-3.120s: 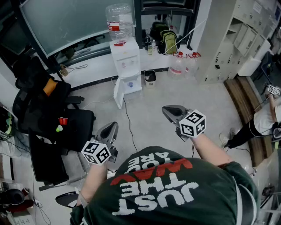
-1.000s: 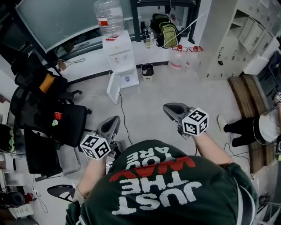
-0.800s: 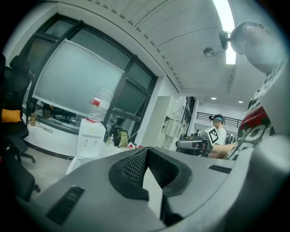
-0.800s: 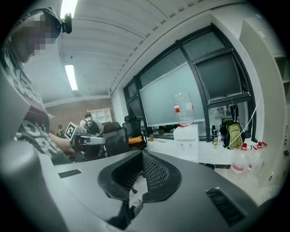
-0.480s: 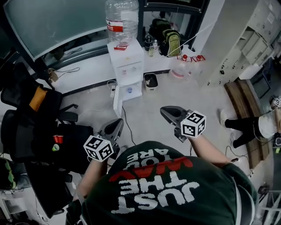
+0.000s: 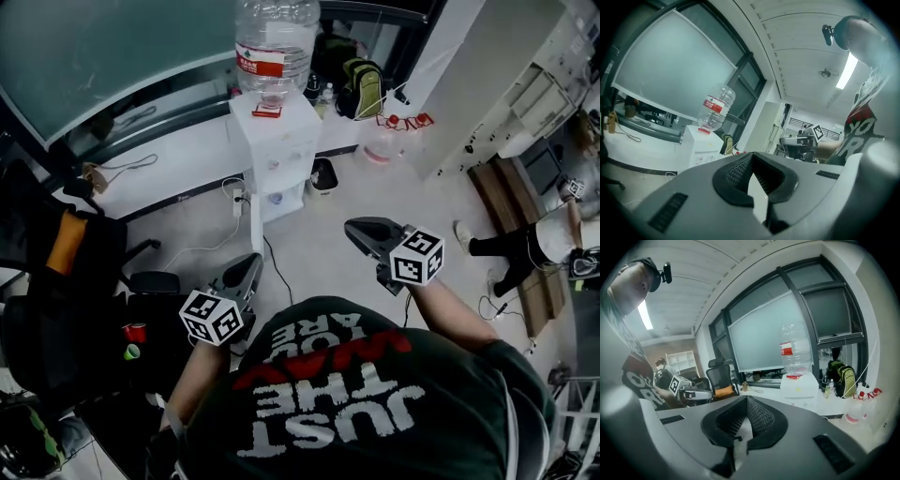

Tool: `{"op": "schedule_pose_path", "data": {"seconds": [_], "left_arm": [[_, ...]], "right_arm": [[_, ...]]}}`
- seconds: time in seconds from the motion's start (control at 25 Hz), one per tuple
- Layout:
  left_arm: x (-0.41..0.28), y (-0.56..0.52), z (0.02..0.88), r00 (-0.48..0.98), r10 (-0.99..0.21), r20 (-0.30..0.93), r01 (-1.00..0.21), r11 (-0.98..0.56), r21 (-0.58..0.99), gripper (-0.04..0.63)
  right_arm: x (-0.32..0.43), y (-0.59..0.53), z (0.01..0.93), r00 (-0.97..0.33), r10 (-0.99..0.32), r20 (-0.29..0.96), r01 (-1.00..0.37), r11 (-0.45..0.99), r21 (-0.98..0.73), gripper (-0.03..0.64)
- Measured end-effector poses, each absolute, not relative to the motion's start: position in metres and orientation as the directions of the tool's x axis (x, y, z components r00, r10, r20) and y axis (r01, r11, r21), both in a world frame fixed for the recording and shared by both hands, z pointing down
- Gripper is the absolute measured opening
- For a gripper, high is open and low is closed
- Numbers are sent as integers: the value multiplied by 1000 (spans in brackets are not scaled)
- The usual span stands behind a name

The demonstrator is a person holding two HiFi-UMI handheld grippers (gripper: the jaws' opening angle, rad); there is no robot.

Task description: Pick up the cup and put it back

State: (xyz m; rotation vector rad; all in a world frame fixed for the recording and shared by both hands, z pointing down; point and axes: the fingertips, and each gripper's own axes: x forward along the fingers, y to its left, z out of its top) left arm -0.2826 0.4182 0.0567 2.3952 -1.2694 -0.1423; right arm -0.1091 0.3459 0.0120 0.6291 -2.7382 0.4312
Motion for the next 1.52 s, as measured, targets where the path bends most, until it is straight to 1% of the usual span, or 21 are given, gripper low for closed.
{"op": "schedule_pose_path", "data": {"seconds": [0.24,0.4,0.52,0.64,0.8,0.92,1.04,1.12,1.24,1.36,1.52], "left_arm": [[-290,367,64,568,-813,129,-777,-478,410,8],[-273,328,74,540,-829,149,-805,-456,381,8],[-251,289,89,489,-855,172,-841,-410,354,8],[-229,239,107,391,-897,205,-893,-317,318,8],[-185,179,148,280,-902,327,-947,-203,249,8],[-160,142,177,243,-868,434,-962,-157,223,8],[-153,115,203,200,-832,517,-975,-118,188,8],[-156,106,220,191,-802,566,-982,-145,125,8],[-168,92,252,238,-755,611,-965,-253,64,8],[-180,80,300,311,-714,627,-934,-351,63,11],[-193,64,373,337,-657,674,-914,-401,65,21]], "right_arm": [[-113,289,12,-857,-365,363,-459,861,-219,34],[-98,242,21,-873,-333,357,-424,879,-218,34],[-81,197,33,-899,-273,343,-357,911,-208,34],[-64,143,45,-925,-184,331,-252,952,-175,34],[-29,78,62,-940,-94,327,-157,972,-172,34],[-10,36,74,-940,-50,339,-113,979,-169,34],[0,5,98,-934,-28,357,-99,978,-182,34],[-1,-9,120,-931,-43,362,-124,971,-205,34],[-17,-23,155,-927,-97,361,-195,949,-247,34],[-41,-29,198,-916,-135,378,-240,938,-249,32],[-59,-40,256,-896,-195,400,-313,915,-255,34]]}}
